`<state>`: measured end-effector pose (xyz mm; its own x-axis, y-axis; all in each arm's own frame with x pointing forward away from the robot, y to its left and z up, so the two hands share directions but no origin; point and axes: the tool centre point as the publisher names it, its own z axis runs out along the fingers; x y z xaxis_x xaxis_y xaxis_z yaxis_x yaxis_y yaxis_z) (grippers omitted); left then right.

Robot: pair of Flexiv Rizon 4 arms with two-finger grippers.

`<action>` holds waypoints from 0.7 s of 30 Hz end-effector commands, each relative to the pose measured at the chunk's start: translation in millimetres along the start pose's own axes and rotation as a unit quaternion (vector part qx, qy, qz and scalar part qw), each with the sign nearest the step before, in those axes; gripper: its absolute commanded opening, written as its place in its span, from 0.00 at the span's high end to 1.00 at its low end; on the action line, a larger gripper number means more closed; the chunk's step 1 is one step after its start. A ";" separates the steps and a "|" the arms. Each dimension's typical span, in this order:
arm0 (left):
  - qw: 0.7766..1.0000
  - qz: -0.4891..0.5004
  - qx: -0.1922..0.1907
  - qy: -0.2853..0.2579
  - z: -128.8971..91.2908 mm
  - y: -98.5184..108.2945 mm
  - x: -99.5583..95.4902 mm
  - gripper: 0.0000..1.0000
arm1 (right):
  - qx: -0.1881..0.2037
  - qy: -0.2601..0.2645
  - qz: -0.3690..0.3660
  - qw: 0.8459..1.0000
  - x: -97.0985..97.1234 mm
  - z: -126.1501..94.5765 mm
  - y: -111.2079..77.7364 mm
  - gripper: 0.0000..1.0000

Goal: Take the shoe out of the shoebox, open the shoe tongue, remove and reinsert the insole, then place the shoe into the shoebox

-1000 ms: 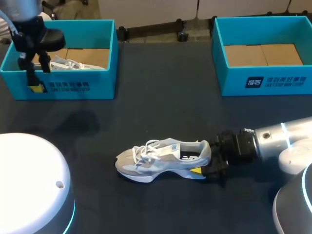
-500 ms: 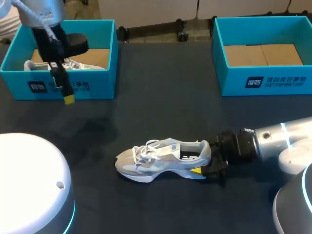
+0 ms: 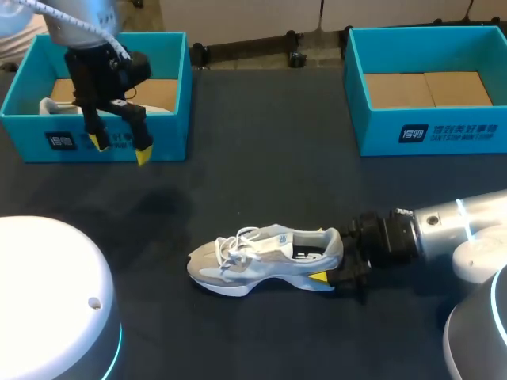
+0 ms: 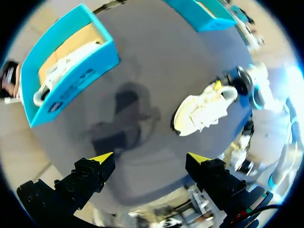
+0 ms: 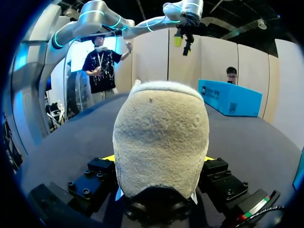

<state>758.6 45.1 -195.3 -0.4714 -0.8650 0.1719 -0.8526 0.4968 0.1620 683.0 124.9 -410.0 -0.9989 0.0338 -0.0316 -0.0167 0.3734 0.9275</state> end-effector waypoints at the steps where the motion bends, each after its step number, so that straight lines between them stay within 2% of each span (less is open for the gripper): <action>1: 0.961 -0.268 0.004 0.065 5.9 1.1 2.6 0.00 | 0.003 0.000 0.000 1.000 -0.8 2.0 0.5 1.00; 2: 0.951 -0.297 -0.005 0.087 8.8 2.0 6.7 0.00 | 0.003 0.000 0.000 1.000 -0.8 2.0 0.5 1.00; 4: 0.942 -0.327 0.005 0.078 13.8 1.5 15.9 0.00 | 0.003 0.000 0.000 1.000 -0.8 2.0 0.5 1.00; 6: 0.928 -0.365 -0.001 0.074 17.3 -0.5 30.8 0.00 | 0.003 0.000 0.000 1.000 -0.8 2.0 0.5 1.00; 7: 0.922 -0.380 0.014 0.070 19.8 -0.4 39.8 0.00 | 0.003 0.000 0.000 1.000 -0.8 2.0 0.5 1.00; 8: 0.917 -0.392 0.003 0.067 22.3 -0.7 52.9 0.00 | 0.003 0.000 0.000 1.000 -0.8 2.0 0.5 1.00; 10: 0.920 -0.387 0.030 0.049 27.2 2.9 72.0 0.00 | 0.003 0.000 0.000 1.000 -0.8 2.0 0.5 1.00; 12: 0.922 -0.383 0.039 0.032 32.0 1.2 90.0 0.00 | 0.003 0.000 0.000 1.000 -0.8 2.0 0.5 1.00; 16: 0.918 -0.393 0.057 0.000 44.4 -12.0 117.3 0.00 | 0.003 0.000 0.000 1.000 -0.8 2.0 0.5 1.00; 21: 0.925 -0.376 0.044 -0.016 62.7 -29.0 145.3 0.00 | 0.003 0.000 0.000 1.000 -0.8 2.0 0.5 1.00</action>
<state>702.1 -69.6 -227.1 0.2001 -0.9756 0.0900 -0.9666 -0.1816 0.1808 683.1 125.0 -410.0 -0.9989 0.0338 -0.0316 -0.0167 0.3734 0.9275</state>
